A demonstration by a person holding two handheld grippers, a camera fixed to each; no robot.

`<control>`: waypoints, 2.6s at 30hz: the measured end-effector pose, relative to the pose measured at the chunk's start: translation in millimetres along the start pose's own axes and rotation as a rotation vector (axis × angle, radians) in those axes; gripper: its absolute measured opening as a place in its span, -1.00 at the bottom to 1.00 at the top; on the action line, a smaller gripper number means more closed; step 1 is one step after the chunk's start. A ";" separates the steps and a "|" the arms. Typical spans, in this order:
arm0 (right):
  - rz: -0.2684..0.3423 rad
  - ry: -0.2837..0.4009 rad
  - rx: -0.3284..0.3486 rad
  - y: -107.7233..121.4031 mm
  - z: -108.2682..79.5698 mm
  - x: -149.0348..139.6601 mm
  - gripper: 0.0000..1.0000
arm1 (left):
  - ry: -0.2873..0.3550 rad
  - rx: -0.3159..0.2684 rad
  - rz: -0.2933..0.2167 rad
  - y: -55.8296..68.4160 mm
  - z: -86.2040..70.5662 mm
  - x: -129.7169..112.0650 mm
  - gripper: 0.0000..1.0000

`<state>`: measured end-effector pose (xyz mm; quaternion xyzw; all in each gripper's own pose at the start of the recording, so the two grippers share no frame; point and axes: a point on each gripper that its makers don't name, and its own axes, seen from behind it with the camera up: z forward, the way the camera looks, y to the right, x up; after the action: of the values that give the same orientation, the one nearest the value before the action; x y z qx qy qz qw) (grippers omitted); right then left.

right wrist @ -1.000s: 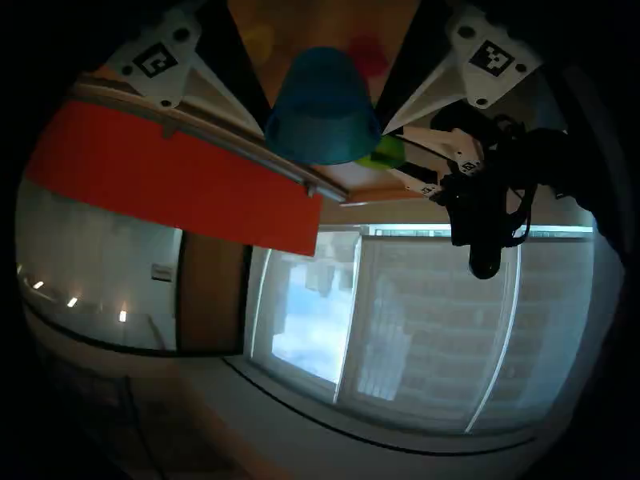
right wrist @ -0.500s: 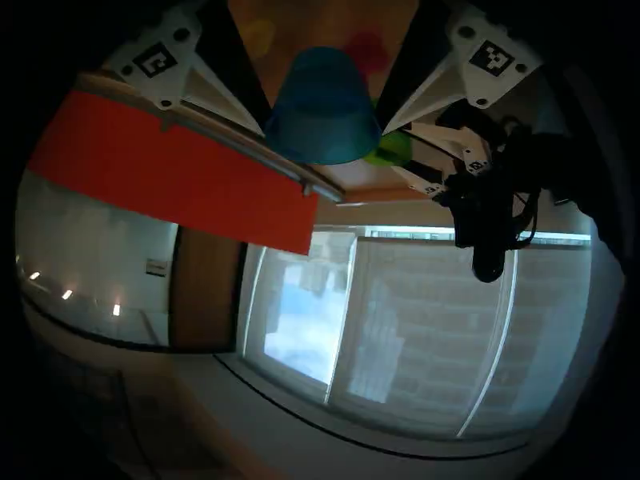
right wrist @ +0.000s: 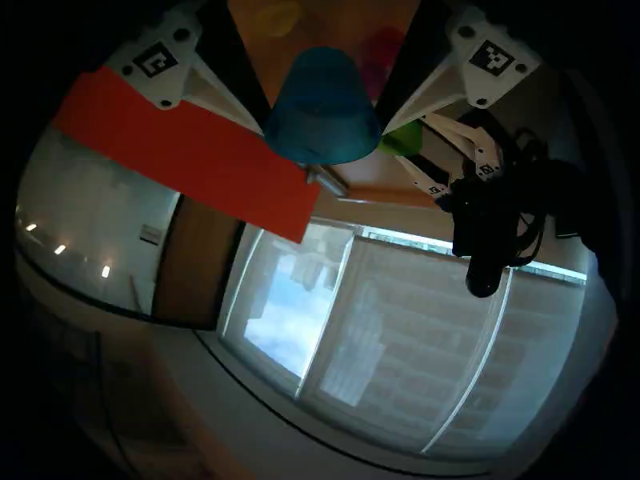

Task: Pour water

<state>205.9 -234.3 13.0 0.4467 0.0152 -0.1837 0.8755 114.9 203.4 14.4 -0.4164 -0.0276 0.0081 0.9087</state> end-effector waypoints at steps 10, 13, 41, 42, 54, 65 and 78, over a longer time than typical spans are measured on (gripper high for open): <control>-0.140 0.005 0.005 -1.5 11.2 12.0 0.82 | -0.008 -0.004 0.008 1.3 -2.4 0.2 0.69; -0.177 0.003 0.009 -2.4 14.5 15.1 0.82 | -0.006 -0.004 0.008 1.8 -3.6 1.4 0.69; -0.533 0.013 0.010 -13.0 48.4 37.4 0.83 | 0.001 -0.016 0.021 8.9 -10.0 5.4 0.69; -0.540 0.012 0.009 -13.2 49.8 37.9 0.82 | 0.002 -0.017 0.021 9.5 -10.1 5.6 0.69; -0.655 -0.001 -0.005 -9.1 64.2 42.5 0.82 | 0.008 -0.020 0.023 11.2 -10.4 7.6 0.69; -0.751 -0.019 -0.014 -5.6 73.0 41.1 0.82 | 0.008 -0.020 0.023 8.6 -10.8 6.3 0.69; -0.825 -0.017 -0.034 -2.6 75.5 48.0 0.81 | 0.007 -0.021 0.025 8.8 -10.4 5.7 0.69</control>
<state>239.4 -310.0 47.2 0.3872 0.1889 -0.5228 0.7356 121.2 201.5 1.2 -0.4263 -0.0191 0.0177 0.9042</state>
